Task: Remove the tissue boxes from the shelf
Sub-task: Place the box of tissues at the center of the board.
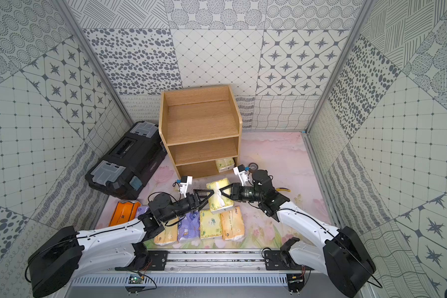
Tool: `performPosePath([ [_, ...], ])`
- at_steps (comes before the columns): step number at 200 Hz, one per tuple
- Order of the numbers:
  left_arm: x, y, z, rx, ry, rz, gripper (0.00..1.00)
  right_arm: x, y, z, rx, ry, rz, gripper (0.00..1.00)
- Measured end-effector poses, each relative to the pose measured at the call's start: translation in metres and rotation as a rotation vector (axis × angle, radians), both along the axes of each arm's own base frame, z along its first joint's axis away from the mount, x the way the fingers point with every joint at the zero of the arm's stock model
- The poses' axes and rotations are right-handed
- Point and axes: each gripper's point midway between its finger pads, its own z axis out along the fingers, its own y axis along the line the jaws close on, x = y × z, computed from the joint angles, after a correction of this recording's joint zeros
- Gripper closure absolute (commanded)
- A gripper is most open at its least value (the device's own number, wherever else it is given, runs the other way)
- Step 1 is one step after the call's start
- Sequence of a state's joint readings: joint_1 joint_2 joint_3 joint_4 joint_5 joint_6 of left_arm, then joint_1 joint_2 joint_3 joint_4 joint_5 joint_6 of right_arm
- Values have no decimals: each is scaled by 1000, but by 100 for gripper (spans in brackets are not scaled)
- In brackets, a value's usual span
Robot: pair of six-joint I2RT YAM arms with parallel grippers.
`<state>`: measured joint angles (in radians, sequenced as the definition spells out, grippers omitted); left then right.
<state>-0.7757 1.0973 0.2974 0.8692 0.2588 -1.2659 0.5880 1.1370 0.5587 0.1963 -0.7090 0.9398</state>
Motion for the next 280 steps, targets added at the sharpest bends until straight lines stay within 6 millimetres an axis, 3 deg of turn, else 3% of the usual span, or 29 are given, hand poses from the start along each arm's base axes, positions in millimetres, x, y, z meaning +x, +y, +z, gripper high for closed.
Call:
performPosePath([
  [64, 3, -5, -1, -24, 4, -11, 45, -1, 3, 11, 53, 7, 10, 83],
  [95, 4, -8, -6, -21, 18, -17, 64, -1, 0, 8, 57, 25, -5, 81],
  [109, 5, -9, -8, -18, 28, -16, 68, 0, -1, 7, 53, 29, -16, 79],
  [127, 7, -12, -6, -24, 29, -19, 72, 1, -5, 9, 48, 22, -41, 68],
  [150, 8, -16, -2, -29, 25, -29, 77, 2, -15, 10, 18, 11, -93, 40],
  [165, 8, -18, 2, -34, 18, -33, 79, 4, -28, 8, -26, 9, -162, 28],
  [189, 6, -22, 5, -25, 11, -33, 82, 7, -56, 12, -91, -37, -289, 21],
  [238, 1, -36, -1, 33, 17, -11, 83, 6, -124, 15, -236, -127, -571, 20],
  [280, -11, -72, -25, 126, 47, -25, 85, -2, -155, 14, -316, -162, -677, 20],
])
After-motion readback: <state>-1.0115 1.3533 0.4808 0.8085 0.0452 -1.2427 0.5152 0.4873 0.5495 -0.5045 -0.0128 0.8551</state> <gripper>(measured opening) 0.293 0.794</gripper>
